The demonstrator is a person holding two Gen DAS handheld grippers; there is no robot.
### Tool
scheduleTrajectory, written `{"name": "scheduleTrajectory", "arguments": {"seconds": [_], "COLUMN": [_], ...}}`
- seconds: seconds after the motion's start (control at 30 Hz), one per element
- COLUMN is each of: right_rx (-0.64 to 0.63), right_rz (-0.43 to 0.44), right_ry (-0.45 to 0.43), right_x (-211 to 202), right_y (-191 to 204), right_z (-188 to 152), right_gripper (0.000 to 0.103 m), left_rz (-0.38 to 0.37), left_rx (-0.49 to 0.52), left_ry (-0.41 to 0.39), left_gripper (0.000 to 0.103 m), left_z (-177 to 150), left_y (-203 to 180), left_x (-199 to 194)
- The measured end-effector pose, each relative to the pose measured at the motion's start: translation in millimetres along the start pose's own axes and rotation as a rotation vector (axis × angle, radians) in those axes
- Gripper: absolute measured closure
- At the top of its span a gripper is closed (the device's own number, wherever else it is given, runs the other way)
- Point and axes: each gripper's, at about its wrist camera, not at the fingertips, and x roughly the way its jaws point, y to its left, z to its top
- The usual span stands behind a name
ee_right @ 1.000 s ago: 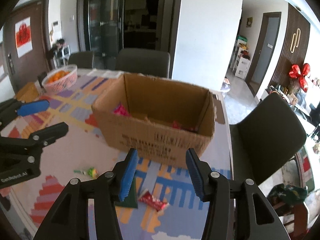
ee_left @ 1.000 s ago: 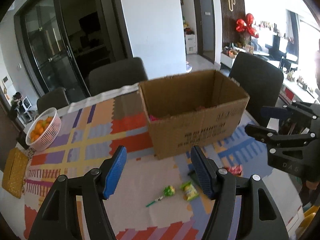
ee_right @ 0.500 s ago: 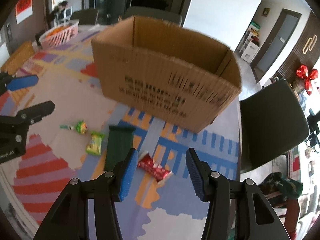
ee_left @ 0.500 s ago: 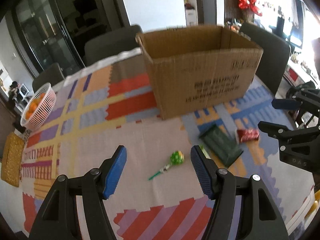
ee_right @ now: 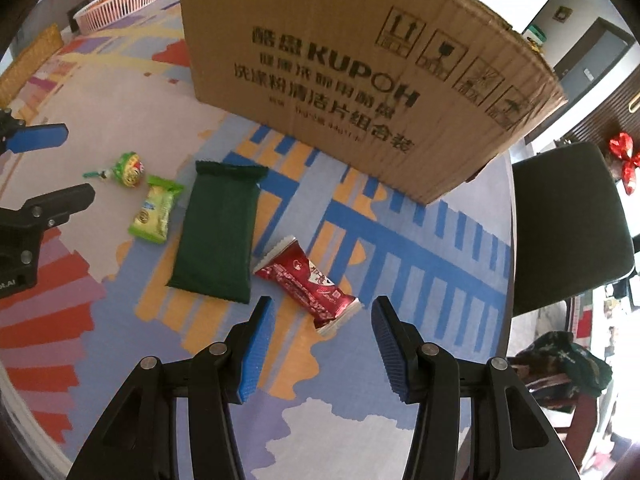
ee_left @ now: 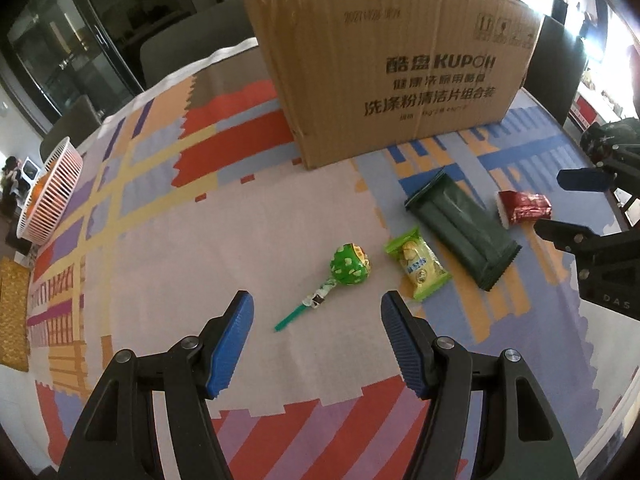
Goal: Organize snacks
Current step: 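Move left gripper to the green lollipop while right approaches the red wrapped candy, then grasp the green lollipop with left gripper while right grasps the red wrapped candy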
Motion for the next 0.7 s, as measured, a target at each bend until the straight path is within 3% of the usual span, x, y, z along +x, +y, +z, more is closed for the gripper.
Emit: {"name": "scheduleTrajectory", "arguments": {"seconds": [0.37,0.7], "right_rx": [-0.006,0.024], "right_rz": [0.041,0.074], "right_ry": [0.022,0.006], "right_x": [20.7,32.7], "right_y": [-1.0,-12.0], "right_z": [9.7,22.4], "right_gripper": [0.052,0.053], "left_rz": [-0.048,-0.104], "left_rx": [-0.008,-0.029], "left_ry": [0.034,0.041], "left_gripper": [0.039,0.061], "left_z": [8.9,20.8], "left_y": [3.0,3.5], "left_x": [23.0,37.3]}}
